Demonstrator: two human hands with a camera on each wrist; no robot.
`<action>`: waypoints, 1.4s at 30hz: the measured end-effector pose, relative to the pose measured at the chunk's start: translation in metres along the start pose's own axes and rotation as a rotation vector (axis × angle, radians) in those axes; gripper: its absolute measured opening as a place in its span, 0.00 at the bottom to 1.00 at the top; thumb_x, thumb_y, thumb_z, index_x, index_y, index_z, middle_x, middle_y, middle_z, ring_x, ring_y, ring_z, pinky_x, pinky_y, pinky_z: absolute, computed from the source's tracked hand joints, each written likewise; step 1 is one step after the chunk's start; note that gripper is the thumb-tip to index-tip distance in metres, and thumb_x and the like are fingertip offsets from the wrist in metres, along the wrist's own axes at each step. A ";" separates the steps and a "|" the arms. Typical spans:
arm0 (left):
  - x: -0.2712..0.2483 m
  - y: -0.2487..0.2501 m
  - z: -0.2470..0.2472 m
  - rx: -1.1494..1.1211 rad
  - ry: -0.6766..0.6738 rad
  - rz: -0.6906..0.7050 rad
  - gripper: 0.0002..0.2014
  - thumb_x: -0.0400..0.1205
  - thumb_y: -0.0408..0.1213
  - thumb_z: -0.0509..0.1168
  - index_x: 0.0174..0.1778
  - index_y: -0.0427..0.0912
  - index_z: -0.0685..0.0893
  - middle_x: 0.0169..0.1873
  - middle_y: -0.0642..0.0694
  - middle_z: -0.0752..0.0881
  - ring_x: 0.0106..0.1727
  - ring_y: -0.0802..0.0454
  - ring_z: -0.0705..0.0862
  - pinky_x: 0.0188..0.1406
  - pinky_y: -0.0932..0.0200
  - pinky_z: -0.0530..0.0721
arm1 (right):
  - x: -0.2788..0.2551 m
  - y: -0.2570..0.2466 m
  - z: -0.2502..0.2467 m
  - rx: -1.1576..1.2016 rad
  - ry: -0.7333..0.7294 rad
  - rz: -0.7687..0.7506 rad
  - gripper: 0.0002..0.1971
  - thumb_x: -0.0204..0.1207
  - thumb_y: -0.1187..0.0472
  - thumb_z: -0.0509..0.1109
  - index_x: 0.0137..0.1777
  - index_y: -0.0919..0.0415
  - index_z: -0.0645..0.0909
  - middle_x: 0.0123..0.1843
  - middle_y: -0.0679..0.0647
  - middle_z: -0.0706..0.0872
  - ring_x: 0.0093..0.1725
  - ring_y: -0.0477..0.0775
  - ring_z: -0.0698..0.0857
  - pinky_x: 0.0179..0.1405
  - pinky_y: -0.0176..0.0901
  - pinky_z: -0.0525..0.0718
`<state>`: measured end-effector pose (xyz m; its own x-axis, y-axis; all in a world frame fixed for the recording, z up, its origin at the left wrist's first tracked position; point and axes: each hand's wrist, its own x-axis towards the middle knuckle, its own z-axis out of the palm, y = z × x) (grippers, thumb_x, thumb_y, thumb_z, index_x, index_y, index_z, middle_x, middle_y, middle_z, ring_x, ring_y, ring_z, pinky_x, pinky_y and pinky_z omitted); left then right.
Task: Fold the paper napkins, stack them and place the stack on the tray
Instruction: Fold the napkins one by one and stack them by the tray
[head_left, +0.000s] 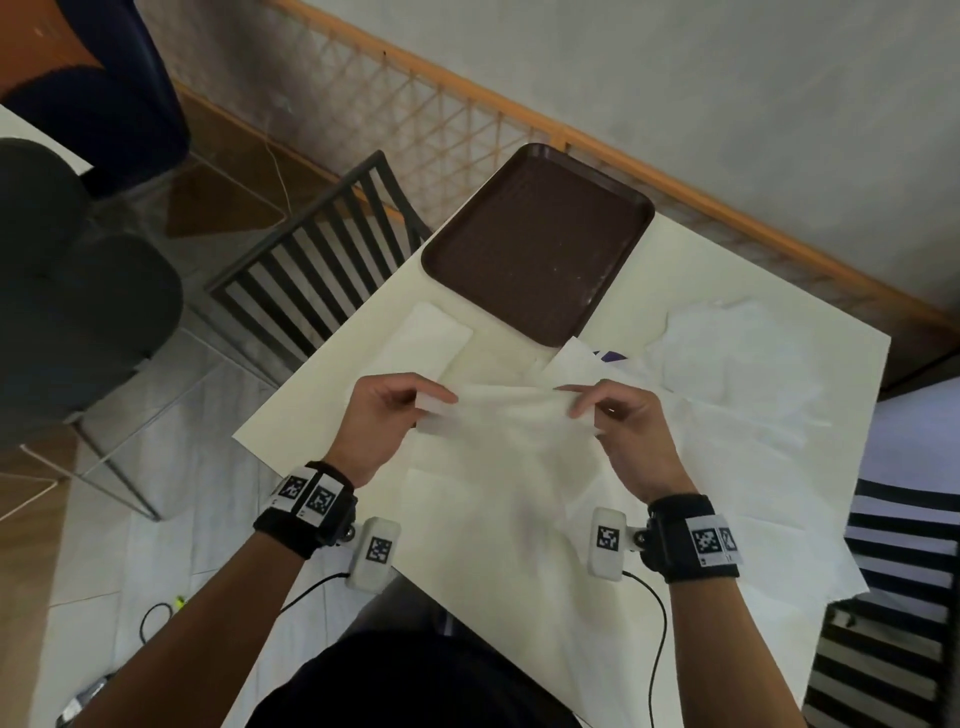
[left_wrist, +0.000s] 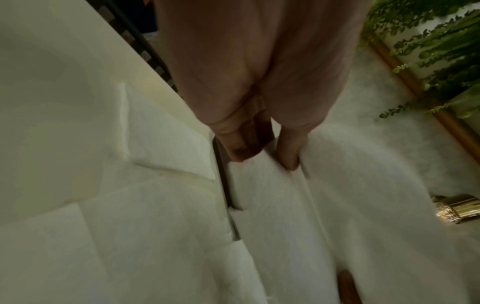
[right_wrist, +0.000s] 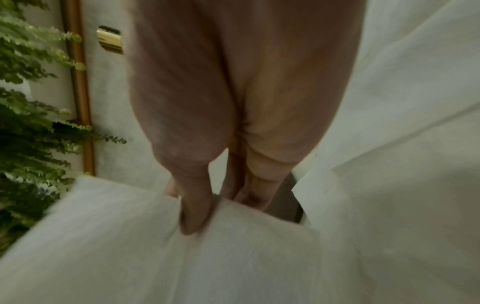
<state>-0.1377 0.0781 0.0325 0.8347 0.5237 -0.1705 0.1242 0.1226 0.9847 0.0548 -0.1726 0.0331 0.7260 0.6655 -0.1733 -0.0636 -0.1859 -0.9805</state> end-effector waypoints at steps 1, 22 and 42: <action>-0.001 0.000 -0.003 0.010 -0.007 0.001 0.19 0.85 0.11 0.62 0.48 0.33 0.96 0.52 0.35 0.95 0.58 0.37 0.93 0.58 0.41 0.91 | 0.000 -0.001 0.000 -0.001 -0.024 0.014 0.22 0.82 0.84 0.64 0.42 0.59 0.90 0.52 0.63 0.94 0.51 0.65 0.90 0.50 0.58 0.83; 0.036 -0.054 -0.061 0.361 0.607 -0.272 0.22 0.77 0.46 0.83 0.61 0.61 0.80 0.40 0.48 0.91 0.50 0.41 0.90 0.55 0.35 0.91 | 0.201 -0.013 0.149 -0.660 -0.114 -0.101 0.16 0.79 0.63 0.84 0.58 0.50 0.81 0.42 0.45 0.92 0.53 0.56 0.91 0.67 0.57 0.87; -0.034 -0.067 -0.003 0.875 0.142 -0.215 0.19 0.82 0.56 0.76 0.59 0.48 0.85 0.52 0.53 0.81 0.55 0.52 0.80 0.58 0.53 0.84 | 0.040 0.002 0.093 -0.897 -0.083 -0.062 0.09 0.85 0.50 0.77 0.55 0.50 0.80 0.49 0.45 0.89 0.47 0.51 0.90 0.52 0.58 0.92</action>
<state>-0.1763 0.0543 -0.0280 0.6799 0.6694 -0.2995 0.6805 -0.4237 0.5978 0.0203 -0.0790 0.0158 0.6567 0.7365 -0.1626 0.5569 -0.6188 -0.5540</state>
